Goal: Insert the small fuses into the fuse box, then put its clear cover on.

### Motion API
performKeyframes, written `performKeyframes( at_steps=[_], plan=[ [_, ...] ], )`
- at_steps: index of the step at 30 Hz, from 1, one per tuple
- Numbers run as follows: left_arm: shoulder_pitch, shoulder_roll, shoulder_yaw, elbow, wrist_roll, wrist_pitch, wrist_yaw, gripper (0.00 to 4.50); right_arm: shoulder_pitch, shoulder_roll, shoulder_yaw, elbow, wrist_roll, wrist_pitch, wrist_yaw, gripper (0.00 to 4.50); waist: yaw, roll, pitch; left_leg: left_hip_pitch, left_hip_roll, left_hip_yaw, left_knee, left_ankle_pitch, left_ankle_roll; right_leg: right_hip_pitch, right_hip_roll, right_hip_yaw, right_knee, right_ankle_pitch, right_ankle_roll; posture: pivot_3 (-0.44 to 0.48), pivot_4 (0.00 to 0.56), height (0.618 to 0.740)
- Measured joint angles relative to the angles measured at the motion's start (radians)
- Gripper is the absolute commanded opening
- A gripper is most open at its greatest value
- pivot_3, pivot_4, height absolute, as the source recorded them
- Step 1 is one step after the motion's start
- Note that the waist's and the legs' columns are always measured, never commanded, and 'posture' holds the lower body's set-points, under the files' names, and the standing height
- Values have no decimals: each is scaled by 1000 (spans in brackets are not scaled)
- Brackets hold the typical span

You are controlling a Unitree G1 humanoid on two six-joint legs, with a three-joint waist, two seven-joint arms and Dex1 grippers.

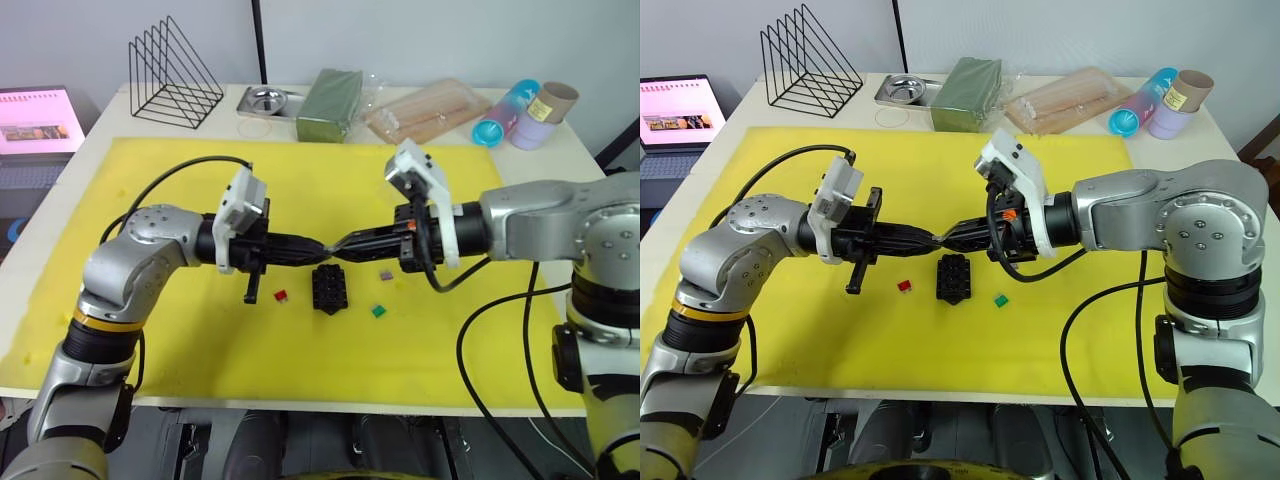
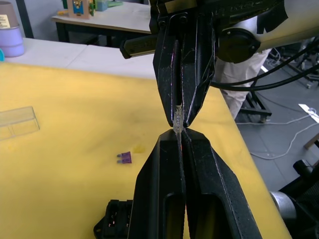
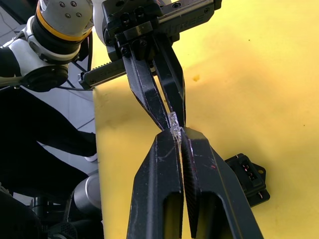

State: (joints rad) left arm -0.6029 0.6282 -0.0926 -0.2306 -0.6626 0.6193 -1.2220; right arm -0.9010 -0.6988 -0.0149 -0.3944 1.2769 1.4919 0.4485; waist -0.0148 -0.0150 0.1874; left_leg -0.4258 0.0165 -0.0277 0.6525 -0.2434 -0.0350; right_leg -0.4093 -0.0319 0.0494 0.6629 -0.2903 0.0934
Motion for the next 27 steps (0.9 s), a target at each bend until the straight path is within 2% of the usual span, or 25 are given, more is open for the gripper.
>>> performKeyframes(
  at_steps=[3, 6, 12, 14, 16, 17, 19, 27],
  plan=[
    [-4, 2, -8, 4, 10, 2, 2, 0, 2, -9, 12, -16, -21, -11, 10, 36, 0, 0, 0, 0, 0, 0, 0, 0, 0, 0, 0, 0, 0, 0, 0, 0, 150, 740],
    [-22, 24, -46, 18, 56, -2, 4, 741, 17, -31, 50, -43, -72, -42, 40, 0, 0, 0, 0, 0, -1, 0, 0, 0, 0, 0, 0, 0, 0, 0, 0, 0, 150, 740],
    [7, 107, -54, 67, 154, -76, -27, 2887, 69, -72, 151, -116, -190, -164, 167, 0, -5, 0, 0, 0, 0, 0, -1, 0, 0, -1, 2, 0, 0, 0, 0, 0, 150, 740],
    [61, 165, -79, 90, 223, -159, -66, 3579, 129, -99, 243, -131, -329, -307, 244, 0, -5, 0, 0, 1, 0, 1, -2, 0, 0, -1, 2, 1, 0, 0, 0, 0, 150, 740],
    [96, 172, -106, 118, 283, -233, -83, 4277, 179, -104, 309, -129, -422, -408, 304, 0, -2, 0, 0, 0, 0, 1, 0, 0, 0, -1, 2, 1, 0, 0, -1, 0, 150, 740],
    [101, 165, -121, 129, 304, -261, -83, 4418, 196, -104, 333, -128, -458, -448, 330, 0, 3, 0, 0, 0, 0, 1, 0, 0, 0, -1, 2, 0, 0, 0, -1, 0, 150, 740],
    [107, 142, -130, 139, 329, -298, -81, 4418, 218, -104, 369, -120, -524, -516, 374, 0, 6, 0, 0, -1, 0, 1, 3, 0, 0, 0, 2, 0, 0, 0, 0, 0, 150, 740],
    [109, 80, -131, 147, 372, -342, -46, 4418, 279, -105, 392, -78, -664, -647, 462, 0, 2, 0, 0, 0, 0, 0, 4, 0, 0, 0, 2, 0, 2, 0, 0, 0, 150, 740]
  ],
)
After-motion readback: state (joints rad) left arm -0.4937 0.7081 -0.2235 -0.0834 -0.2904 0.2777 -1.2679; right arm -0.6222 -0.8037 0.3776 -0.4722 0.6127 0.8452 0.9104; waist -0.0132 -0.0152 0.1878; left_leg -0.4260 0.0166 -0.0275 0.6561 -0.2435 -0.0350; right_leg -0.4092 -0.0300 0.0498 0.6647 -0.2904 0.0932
